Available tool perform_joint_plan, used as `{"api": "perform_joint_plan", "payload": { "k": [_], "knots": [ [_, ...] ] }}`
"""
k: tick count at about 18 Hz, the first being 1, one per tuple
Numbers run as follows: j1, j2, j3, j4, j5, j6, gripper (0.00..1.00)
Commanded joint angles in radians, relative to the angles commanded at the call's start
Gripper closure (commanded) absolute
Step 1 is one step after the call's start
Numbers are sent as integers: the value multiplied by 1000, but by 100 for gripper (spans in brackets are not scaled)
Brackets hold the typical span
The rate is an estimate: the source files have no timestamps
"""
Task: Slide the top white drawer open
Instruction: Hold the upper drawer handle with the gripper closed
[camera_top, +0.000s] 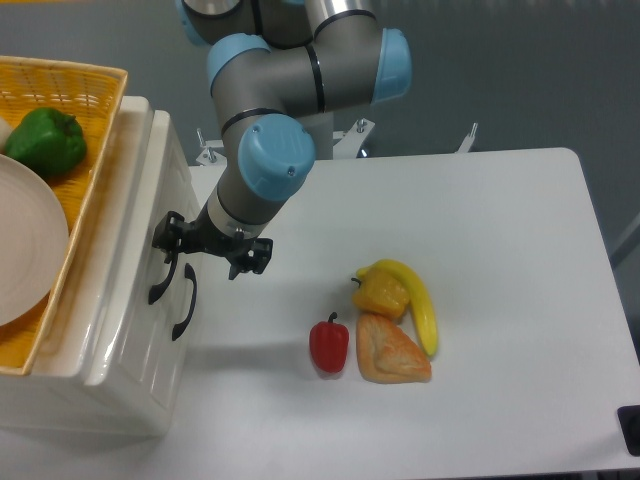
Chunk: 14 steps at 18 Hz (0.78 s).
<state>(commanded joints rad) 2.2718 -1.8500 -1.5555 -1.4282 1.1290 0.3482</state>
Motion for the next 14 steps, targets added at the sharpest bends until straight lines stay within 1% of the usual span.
{"api": "perform_joint_plan", "payload": {
  "k": [14],
  "knots": [
    [5, 0, 9, 8, 17, 9, 0]
  ]
}}
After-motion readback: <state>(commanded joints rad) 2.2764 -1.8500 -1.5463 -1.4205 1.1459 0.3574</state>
